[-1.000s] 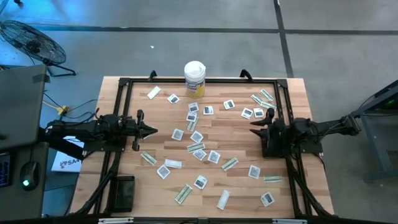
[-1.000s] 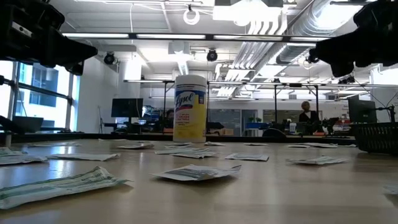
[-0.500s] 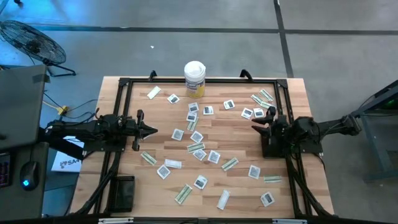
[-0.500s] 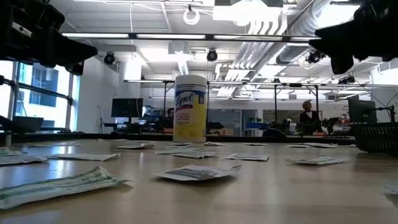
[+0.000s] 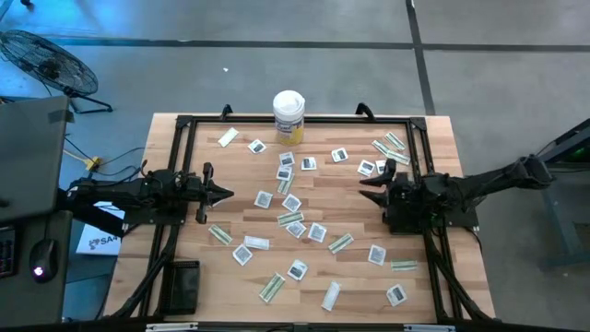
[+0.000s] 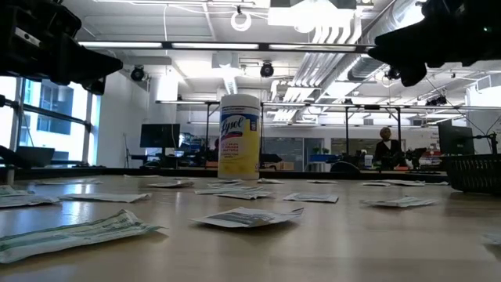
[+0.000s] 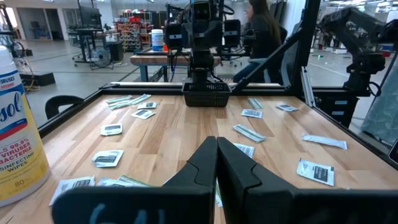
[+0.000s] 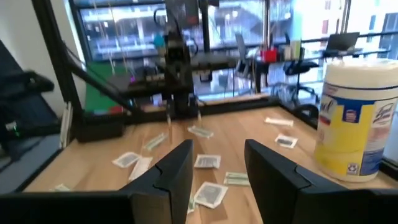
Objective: Pick & Place First Aid Supplies
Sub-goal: Put the white bandage pad into the right black bin
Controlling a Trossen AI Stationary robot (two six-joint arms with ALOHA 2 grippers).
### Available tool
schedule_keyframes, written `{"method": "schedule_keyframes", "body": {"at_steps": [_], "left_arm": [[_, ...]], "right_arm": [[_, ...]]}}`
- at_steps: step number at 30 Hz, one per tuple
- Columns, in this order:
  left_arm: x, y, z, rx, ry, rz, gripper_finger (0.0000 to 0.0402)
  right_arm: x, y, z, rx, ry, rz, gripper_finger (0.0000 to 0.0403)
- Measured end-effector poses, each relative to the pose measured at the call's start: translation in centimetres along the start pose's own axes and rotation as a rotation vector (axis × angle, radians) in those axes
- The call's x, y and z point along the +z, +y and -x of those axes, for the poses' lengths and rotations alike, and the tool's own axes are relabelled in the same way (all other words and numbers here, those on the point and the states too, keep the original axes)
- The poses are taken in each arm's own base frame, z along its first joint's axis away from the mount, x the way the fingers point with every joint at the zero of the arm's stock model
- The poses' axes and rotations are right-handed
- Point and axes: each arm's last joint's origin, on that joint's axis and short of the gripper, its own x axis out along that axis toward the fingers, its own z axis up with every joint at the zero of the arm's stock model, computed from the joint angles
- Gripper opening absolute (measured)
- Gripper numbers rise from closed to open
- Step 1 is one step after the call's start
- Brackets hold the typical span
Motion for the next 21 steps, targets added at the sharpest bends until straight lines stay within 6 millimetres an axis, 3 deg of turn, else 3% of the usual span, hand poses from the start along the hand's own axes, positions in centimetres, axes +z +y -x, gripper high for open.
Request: {"method": "schedule_keyframes", "body": {"at_steps": [10, 21], "left_arm": [[0.0, 0.0, 0.0, 0.000, 0.000, 0.000, 0.0001], [0.0, 0.0, 0.0, 0.000, 0.000, 0.000, 0.0001]], "right_arm": [[0.2, 3.2, -3.4, -0.014, 0.329, -0.051, 0.0138], [0.3, 9.6, -5.3, -0.084, 0.583, -0.147, 0.0138]]}}
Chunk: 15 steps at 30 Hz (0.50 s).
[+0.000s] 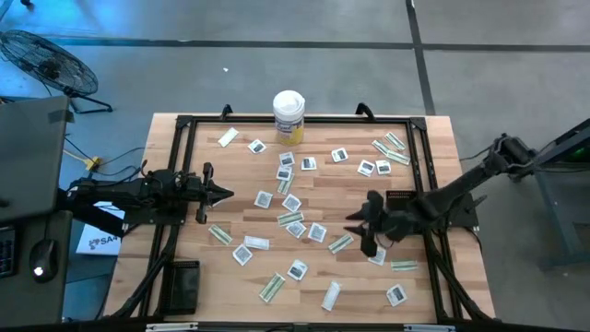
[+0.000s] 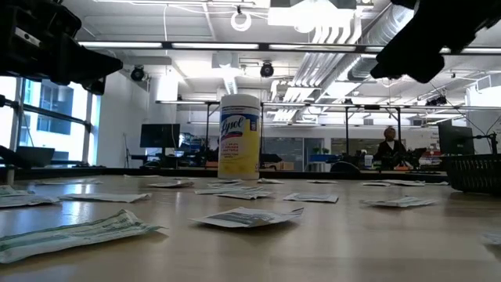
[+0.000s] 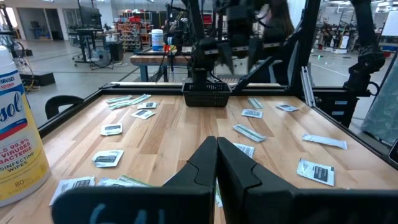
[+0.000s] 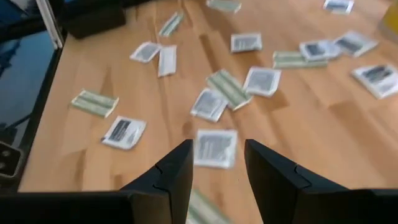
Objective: Pick & Place First Aid Supplies
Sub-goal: Put the white bandage pad into the right black bin
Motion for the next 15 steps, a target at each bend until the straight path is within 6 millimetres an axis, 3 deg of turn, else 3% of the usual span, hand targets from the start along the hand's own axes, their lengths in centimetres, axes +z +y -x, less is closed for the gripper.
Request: {"method": "schedule_keyframes", "body": {"at_steps": [9, 15], "left_arm": [[0.0, 0.0, 0.0, 0.000, 0.000, 0.000, 0.0001], [0.0, 0.0, 0.0, 0.000, 0.000, 0.000, 0.0001]], "right_arm": [[0.0, 4.6, -1.7, -0.165, 0.230, -0.105, 0.0138], [-0.5, 4.9, -3.9, -0.351, 0.414, -0.297, 0.0138]]}}
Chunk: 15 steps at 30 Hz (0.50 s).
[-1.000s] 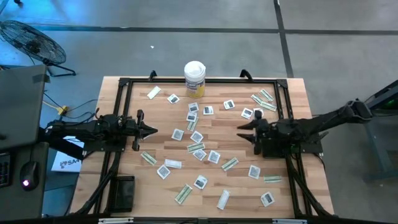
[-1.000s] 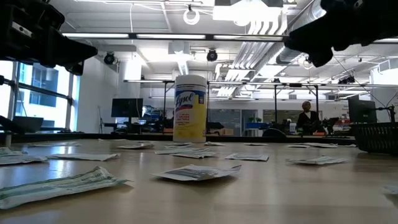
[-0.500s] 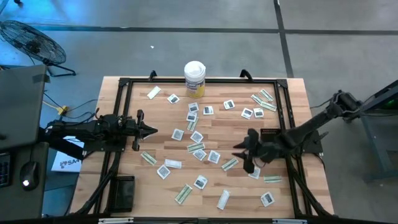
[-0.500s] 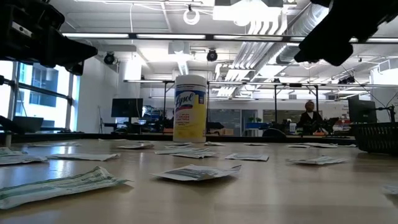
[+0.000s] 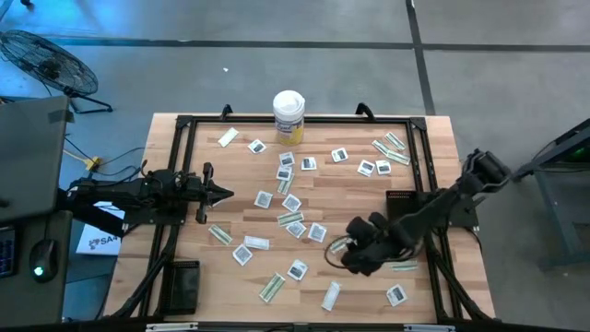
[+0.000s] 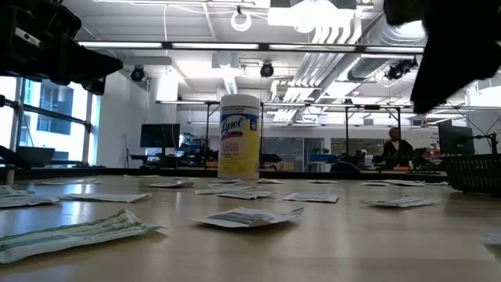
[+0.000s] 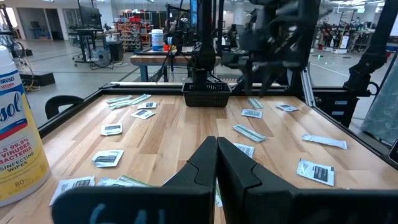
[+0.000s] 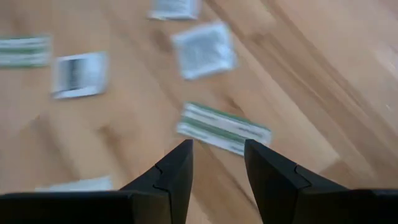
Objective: Pick & Place First Aid Supplies
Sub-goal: Put the white bandage pad into the right black bin
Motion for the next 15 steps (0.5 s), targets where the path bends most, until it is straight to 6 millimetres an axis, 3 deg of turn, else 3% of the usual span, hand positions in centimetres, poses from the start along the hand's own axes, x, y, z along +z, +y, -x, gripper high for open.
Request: {"method": "schedule_keyframes", "body": {"at_steps": [8, 15], "left_arm": [[0.0, 0.0, 0.0, 0.000, 0.000, 0.000, 0.0001], [0.0, 0.0, 0.0, 0.000, 0.000, 0.000, 0.0001]], "right_arm": [[0.7, -0.4, -4.6, -0.128, 0.123, -0.112, 0.0138], [1.4, -0.8, -5.5, -0.149, 0.147, -0.152, 0.0138]]}}
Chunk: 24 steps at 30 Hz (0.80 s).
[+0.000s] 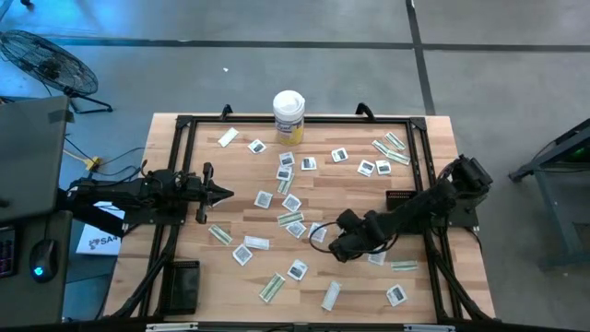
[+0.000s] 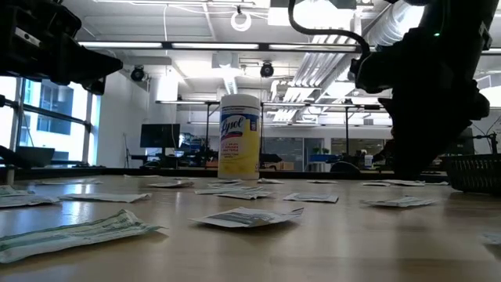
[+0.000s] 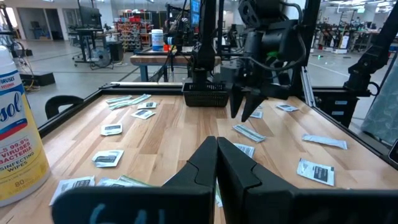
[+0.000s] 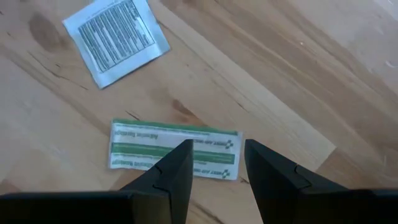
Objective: Pick & Place First Aid Supplies
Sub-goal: Put the white bandage pad into the right black bin
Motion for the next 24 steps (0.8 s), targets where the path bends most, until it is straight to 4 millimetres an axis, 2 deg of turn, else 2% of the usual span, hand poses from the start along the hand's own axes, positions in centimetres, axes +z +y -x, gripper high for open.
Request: {"method": "schedule_keyframes", "body": {"at_steps": [10, 17, 24], "left_arm": [[0.0, 0.0, 0.0, 0.000, 0.000, 0.000, 0.0001], [0.0, 0.0, 0.0, 0.001, 0.000, 0.000, 0.0001], [0.0, 0.0, 0.0, 0.000, 0.000, 0.000, 0.0001]], "right_arm": [[0.2, -0.7, -1.2, 0.010, 0.000, -0.011, 0.0138], [-0.2, 3.1, 0.2, 0.221, -0.078, 0.048, 0.0135], [-0.8, 6.4, -1.1, 0.029, 0.009, 0.110, 0.0107]]}}
